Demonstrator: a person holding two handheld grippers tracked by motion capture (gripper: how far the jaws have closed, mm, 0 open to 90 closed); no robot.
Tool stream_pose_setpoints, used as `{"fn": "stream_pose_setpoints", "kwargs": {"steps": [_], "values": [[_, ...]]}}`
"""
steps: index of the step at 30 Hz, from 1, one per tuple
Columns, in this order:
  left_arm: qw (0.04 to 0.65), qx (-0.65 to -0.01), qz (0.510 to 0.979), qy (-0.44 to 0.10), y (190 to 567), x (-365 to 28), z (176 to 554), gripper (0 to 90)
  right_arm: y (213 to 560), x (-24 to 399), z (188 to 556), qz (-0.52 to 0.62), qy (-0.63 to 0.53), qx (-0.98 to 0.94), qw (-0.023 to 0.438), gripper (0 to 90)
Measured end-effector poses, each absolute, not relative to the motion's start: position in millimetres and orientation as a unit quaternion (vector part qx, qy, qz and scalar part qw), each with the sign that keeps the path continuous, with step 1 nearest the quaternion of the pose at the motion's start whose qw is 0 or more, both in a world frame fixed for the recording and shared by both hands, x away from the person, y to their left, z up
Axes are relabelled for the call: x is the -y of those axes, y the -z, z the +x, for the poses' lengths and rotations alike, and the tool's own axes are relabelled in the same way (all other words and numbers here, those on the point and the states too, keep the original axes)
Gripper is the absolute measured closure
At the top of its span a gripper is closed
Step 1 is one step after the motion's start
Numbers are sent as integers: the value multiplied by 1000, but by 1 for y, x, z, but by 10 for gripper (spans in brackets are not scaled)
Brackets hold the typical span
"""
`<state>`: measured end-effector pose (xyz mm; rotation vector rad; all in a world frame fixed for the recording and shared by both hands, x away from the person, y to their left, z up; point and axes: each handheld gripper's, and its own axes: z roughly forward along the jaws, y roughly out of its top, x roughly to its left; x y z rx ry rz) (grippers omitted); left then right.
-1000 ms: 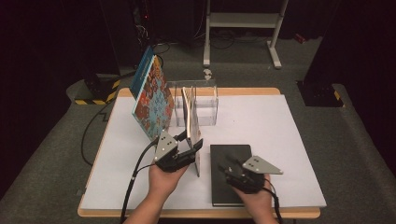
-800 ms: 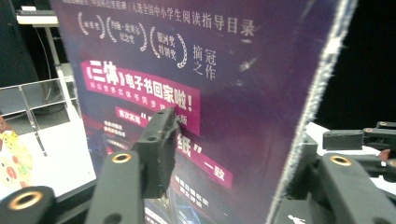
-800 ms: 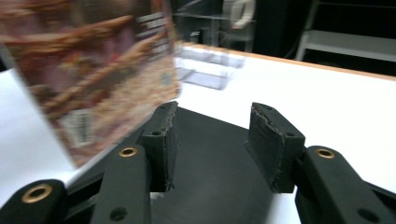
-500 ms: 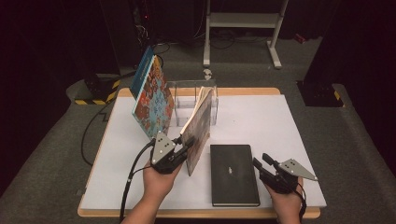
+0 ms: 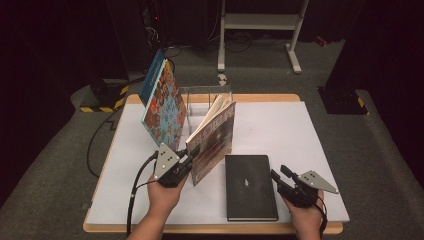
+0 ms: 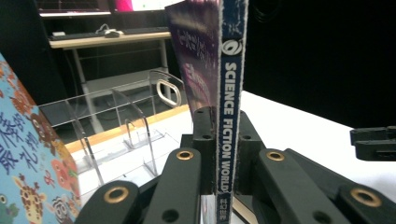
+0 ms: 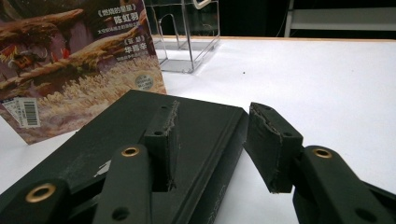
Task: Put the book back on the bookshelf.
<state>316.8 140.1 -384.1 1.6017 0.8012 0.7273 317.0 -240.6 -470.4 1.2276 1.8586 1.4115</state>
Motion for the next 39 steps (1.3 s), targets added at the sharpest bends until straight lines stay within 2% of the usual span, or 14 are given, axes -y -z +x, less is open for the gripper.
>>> {"fn": "stream_pose_setpoints", "kwargs": {"steps": [10, 21, 36, 39], "values": [[567, -338, 689, -299, 370, -132, 328, 772, 471, 241, 317, 455, -524, -679, 239, 536], [566, -340, 693, -289, 358, -124, 344, 762, 471, 242, 317, 457, -528, -677, 233, 536], [579, -344, 688, -270, 357, -125, 352, 795, 472, 245, 318, 462, -534, -671, 226, 533], [582, -346, 687, -265, 357, -125, 353, 824, 472, 245, 318, 463, -535, -670, 224, 533]]}}
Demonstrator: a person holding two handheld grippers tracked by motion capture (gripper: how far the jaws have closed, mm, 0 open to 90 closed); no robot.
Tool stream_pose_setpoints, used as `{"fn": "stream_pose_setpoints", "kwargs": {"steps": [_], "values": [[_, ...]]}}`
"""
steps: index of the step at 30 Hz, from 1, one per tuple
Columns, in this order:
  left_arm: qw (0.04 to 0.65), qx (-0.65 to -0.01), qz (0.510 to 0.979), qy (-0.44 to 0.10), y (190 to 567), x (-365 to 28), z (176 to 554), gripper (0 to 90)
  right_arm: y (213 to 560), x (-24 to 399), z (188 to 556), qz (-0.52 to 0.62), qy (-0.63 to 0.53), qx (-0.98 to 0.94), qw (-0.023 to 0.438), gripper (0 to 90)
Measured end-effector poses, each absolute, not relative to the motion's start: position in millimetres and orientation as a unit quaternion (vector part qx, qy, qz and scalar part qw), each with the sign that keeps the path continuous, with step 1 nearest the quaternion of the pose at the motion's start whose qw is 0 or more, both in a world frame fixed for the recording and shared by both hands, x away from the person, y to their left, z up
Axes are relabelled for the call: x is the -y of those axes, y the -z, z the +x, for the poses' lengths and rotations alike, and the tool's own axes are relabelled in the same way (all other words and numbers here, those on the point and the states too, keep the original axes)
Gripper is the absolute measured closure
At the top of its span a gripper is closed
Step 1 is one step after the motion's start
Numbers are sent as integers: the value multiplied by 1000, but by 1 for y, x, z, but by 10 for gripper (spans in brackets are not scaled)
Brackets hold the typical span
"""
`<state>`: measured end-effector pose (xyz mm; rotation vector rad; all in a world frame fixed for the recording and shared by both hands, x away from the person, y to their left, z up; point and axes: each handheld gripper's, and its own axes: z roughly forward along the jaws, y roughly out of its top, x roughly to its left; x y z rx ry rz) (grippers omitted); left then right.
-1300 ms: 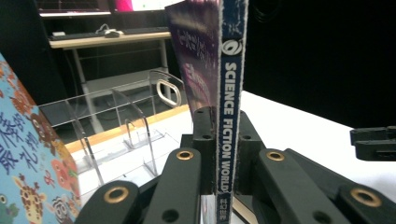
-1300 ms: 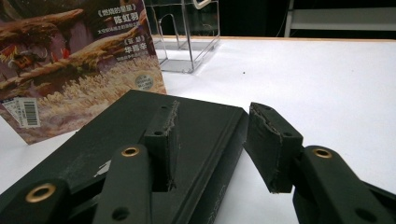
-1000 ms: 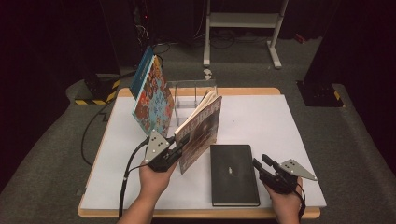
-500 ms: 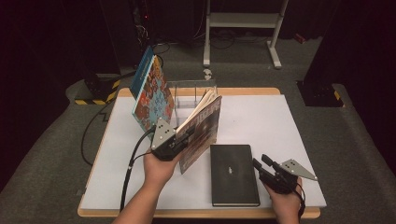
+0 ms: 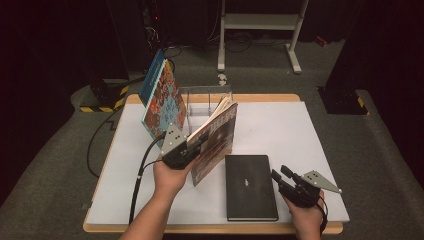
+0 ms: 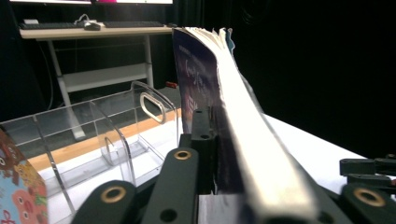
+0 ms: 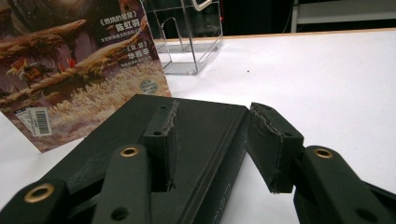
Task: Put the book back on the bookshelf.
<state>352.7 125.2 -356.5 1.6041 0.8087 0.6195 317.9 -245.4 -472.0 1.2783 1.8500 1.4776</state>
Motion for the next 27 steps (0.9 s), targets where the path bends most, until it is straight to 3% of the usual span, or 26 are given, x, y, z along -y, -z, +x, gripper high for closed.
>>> {"fn": "stream_pose_setpoints", "kwargs": {"steps": [11, 27], "values": [[583, -359, 673, -279, 355, -124, 356, 839, 472, 247, 318, 463, -541, -668, 219, 533], [566, -410, 636, -326, 344, -163, 365, 839, 472, 249, 319, 463, -545, -665, 215, 534]]}}
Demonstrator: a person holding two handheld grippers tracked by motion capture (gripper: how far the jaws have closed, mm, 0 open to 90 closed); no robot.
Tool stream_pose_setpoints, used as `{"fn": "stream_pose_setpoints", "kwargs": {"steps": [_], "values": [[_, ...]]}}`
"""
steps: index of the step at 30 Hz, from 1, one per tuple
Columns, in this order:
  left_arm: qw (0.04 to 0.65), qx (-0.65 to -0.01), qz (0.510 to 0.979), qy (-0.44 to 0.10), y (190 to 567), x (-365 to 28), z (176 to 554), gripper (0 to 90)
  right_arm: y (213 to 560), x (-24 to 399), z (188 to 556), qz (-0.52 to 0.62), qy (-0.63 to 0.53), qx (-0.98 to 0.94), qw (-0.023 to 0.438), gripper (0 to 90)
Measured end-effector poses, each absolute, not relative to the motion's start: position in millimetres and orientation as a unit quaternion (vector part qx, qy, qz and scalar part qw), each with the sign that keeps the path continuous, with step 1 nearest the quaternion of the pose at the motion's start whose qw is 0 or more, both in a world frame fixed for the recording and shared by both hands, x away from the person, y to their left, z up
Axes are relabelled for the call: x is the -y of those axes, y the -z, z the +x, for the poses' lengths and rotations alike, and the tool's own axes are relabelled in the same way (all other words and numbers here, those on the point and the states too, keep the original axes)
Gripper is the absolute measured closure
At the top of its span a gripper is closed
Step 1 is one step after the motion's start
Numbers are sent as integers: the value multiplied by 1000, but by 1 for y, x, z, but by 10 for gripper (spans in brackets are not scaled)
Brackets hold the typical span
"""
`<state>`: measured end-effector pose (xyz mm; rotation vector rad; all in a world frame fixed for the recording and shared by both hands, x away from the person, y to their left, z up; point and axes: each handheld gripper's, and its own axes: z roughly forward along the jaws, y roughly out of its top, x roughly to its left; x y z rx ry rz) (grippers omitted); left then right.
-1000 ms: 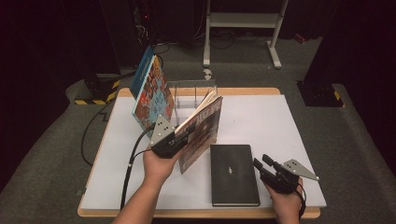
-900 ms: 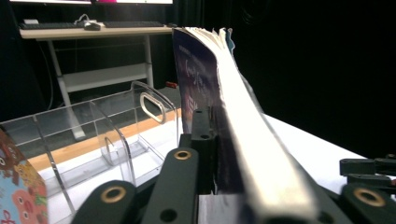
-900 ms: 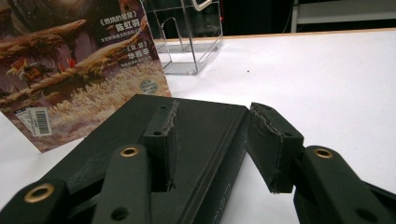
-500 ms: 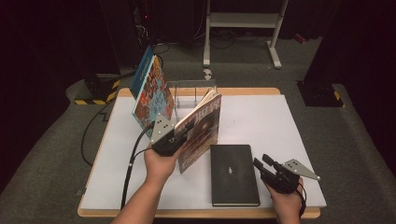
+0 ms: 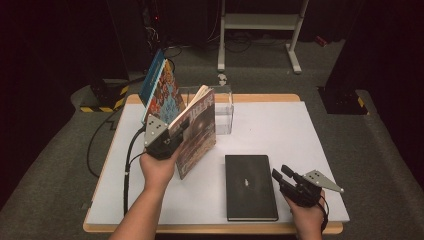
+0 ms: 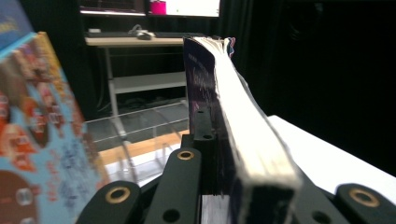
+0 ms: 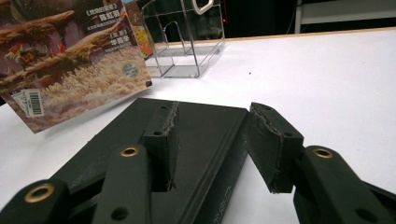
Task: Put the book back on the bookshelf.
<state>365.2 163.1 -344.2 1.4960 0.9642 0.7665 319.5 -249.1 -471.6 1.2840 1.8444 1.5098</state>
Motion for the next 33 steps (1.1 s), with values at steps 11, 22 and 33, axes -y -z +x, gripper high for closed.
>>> {"fn": "stream_pose_setpoints", "kwargs": {"steps": [11, 22, 33], "values": [[550, -443, 612, -357, 338, -171, 380, 839, 471, 249, 319, 462, -547, -665, 212, 534], [546, -463, 588, -376, 335, -160, 407, 838, 472, 253, 320, 466, -550, -662, 206, 543], [535, -469, 579, -399, 324, -146, 439, 838, 473, 251, 320, 464, -555, -662, 195, 549]]}}
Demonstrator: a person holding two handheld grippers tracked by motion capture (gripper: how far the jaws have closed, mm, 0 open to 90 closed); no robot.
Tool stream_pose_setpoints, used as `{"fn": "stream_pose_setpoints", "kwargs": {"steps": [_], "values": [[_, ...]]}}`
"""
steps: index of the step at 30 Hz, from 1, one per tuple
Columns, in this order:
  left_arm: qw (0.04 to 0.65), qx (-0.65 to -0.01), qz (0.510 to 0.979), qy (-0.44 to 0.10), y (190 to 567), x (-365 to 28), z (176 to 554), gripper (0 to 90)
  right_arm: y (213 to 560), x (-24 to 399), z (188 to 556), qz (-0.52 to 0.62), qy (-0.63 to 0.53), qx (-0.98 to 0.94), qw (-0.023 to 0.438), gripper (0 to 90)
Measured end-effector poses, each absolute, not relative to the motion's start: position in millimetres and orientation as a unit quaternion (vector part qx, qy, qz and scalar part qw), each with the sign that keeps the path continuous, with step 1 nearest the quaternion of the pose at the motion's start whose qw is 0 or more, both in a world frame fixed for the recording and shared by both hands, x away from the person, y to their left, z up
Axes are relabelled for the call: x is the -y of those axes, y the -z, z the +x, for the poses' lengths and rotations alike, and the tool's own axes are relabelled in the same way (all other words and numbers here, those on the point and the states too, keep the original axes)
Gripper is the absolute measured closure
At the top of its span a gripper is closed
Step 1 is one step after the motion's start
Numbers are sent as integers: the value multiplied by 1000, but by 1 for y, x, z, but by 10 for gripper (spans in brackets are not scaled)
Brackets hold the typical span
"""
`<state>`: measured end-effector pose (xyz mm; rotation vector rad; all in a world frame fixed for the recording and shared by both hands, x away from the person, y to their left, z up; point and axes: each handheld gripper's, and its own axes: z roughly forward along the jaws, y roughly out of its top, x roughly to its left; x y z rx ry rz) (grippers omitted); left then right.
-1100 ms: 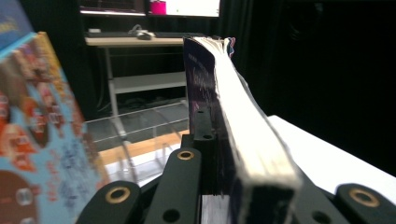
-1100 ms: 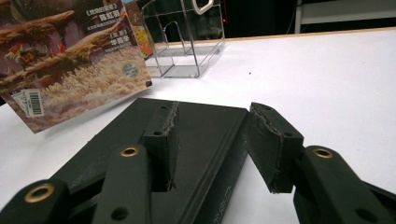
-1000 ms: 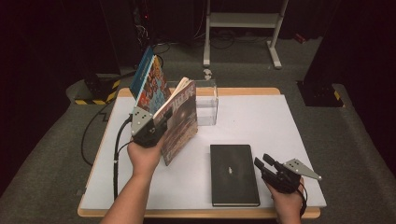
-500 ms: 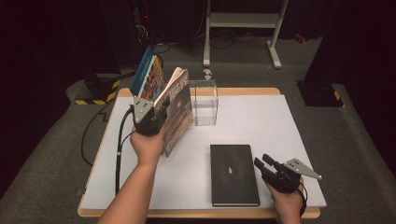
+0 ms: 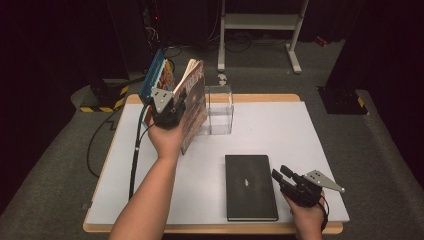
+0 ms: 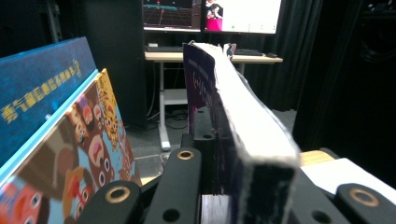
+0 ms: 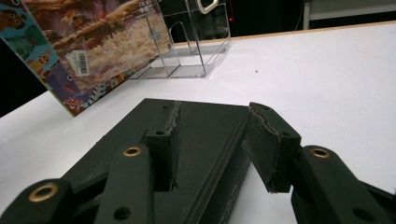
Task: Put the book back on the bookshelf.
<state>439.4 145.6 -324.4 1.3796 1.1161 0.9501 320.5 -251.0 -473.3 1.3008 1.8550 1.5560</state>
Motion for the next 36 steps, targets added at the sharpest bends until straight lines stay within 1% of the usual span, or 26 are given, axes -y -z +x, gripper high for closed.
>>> {"fn": "stream_pose_setpoints", "kwargs": {"steps": [10, 16, 20, 28, 36], "values": [[524, -472, 574, -415, 326, -137, 463, 838, 474, 250, 320, 462, -557, -663, 194, 550], [503, -475, 582, -427, 329, -136, 479, 838, 474, 251, 320, 465, -558, -660, 191, 551], [502, -489, 575, -423, 336, -136, 494, 838, 475, 252, 320, 467, -560, -658, 189, 551], [494, -489, 574, -432, 342, -135, 507, 839, 476, 254, 321, 471, -561, -656, 184, 554], [496, -488, 571, -436, 344, -131, 511, 838, 476, 254, 321, 471, -562, -655, 185, 560]]}}
